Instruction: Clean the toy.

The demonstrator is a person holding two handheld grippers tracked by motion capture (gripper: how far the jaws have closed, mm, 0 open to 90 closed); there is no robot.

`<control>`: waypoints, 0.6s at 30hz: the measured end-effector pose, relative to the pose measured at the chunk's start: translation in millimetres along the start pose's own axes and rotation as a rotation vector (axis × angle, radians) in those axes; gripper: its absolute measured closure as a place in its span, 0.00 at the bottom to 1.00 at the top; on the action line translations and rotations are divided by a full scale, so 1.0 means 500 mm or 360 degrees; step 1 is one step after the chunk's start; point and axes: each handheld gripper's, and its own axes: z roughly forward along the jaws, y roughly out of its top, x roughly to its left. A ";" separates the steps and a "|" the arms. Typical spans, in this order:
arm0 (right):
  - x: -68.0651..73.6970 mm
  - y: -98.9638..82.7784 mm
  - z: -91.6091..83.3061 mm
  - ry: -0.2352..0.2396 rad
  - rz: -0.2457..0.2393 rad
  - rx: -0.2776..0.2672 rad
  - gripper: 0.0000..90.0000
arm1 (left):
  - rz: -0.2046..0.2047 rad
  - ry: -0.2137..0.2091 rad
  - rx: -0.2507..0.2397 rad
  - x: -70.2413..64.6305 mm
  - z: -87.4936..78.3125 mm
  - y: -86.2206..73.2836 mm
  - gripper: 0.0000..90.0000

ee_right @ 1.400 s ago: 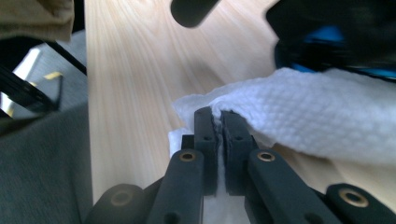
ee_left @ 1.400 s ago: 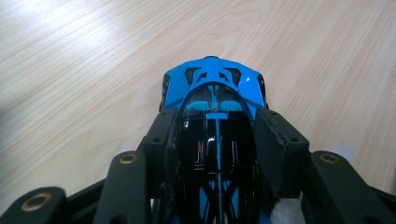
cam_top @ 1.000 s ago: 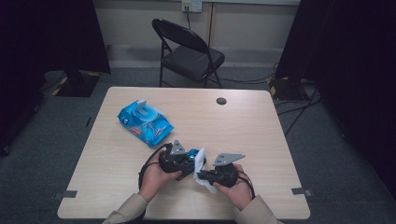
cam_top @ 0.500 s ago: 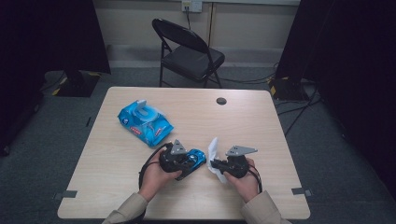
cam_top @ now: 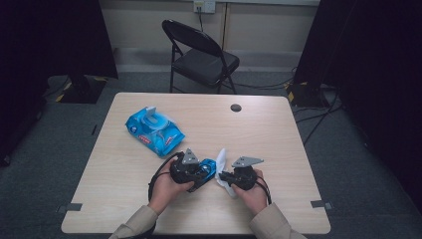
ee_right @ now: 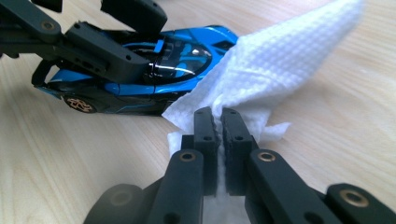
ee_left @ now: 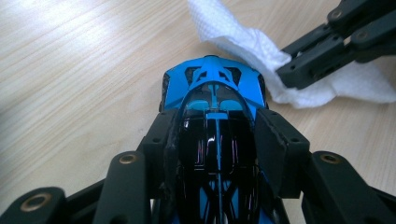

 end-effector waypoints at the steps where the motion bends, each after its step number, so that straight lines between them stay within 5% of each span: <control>1: 0.001 0.000 0.002 -0.0004 -0.0005 0.0008 0.97 | 0.0000 -0.0004 0.0001 0.001 0.000 0.000 0.57; 14: 0.003 -0.001 0.012 -0.0011 0.0000 0.0039 0.96 | -0.0015 -0.0041 0.0026 0.004 0.002 0.006 0.53; 18: 0.004 0.000 0.012 -0.0015 -0.0004 0.0044 0.96 | 0.0034 -0.0014 0.0044 -0.001 0.004 0.008 0.52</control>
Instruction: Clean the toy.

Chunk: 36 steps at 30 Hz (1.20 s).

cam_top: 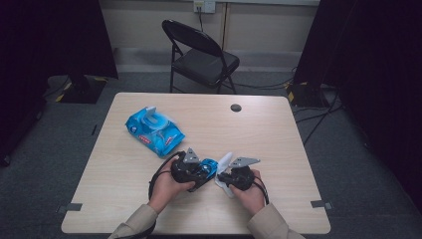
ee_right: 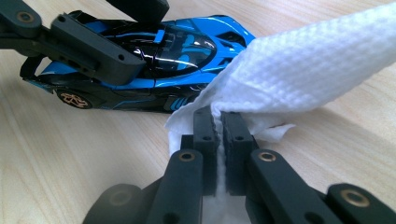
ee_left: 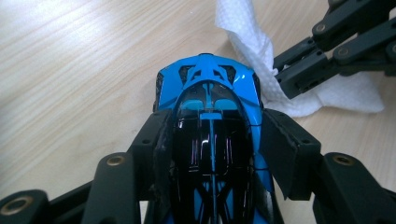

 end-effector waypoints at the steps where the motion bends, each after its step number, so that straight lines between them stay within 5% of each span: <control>1: 0.000 0.000 0.000 0.0000 0.0002 -0.0002 0.96 | -0.0001 0.0002 -0.0004 0.000 0.001 0.000 0.52; 36: 0.040 0.004 0.014 0.0099 -0.0047 0.0023 0.97 | 0.0013 0.0012 -0.0027 -0.003 0.000 -0.005 0.53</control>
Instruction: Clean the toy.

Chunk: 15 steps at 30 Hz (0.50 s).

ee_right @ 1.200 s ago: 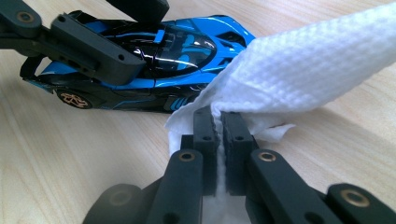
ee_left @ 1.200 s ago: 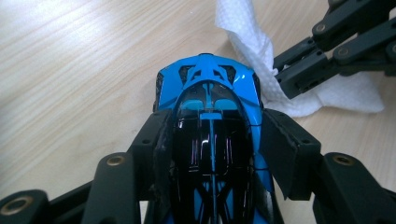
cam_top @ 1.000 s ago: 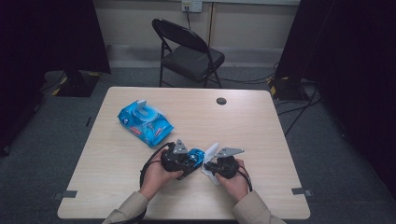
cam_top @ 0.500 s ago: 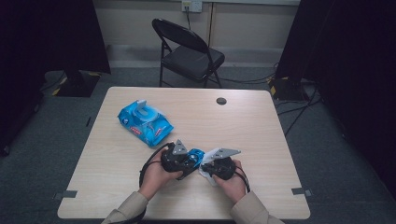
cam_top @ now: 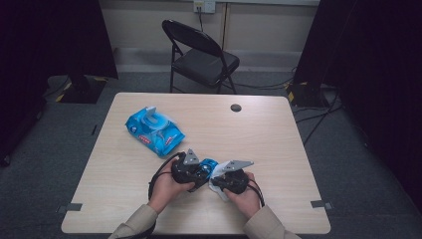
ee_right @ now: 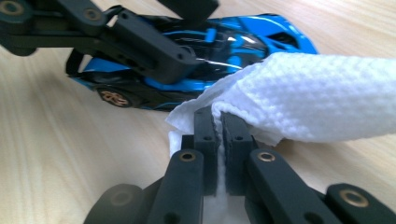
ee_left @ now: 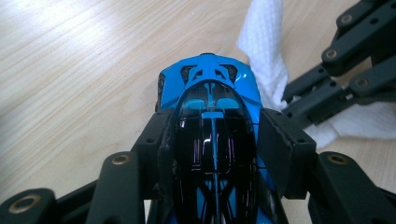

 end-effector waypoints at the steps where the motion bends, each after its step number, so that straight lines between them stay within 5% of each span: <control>1: 0.003 0.001 0.002 0.0008 -0.0011 0.0001 0.97 | 0.0003 0.0006 0.0005 -0.001 0.000 0.001 0.53; 8: 0.033 0.006 0.014 0.0052 -0.0066 0.0021 0.97 | -0.0003 0.0006 -0.0004 -0.001 -0.001 -0.001 0.53; 15: 0.033 0.004 0.016 0.0093 -0.0030 0.0008 0.97 | -0.0031 0.0005 -0.0007 -0.001 -0.001 -0.001 0.54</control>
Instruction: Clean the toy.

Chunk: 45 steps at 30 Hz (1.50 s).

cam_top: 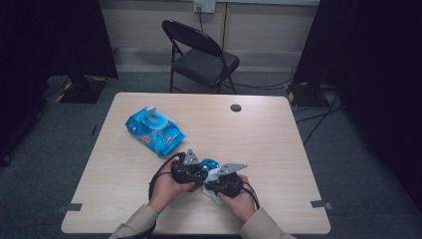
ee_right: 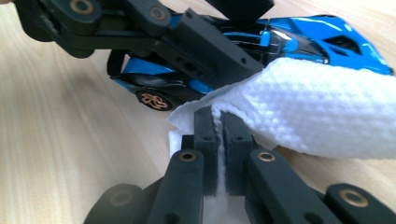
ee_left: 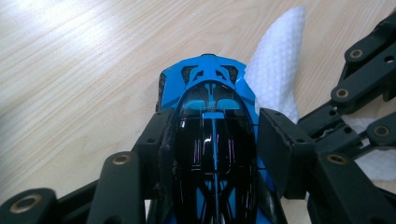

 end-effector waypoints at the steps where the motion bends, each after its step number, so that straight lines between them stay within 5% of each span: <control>1: 0.001 0.000 0.000 0.0004 0.0002 -0.0001 0.97 | -0.0005 -0.0003 -0.0002 0.000 0.000 0.000 0.54; 45: 0.091 0.012 0.048 0.0305 -0.0091 0.0022 0.97 | -0.0015 0.0007 -0.0026 -0.002 -0.001 -0.004 0.54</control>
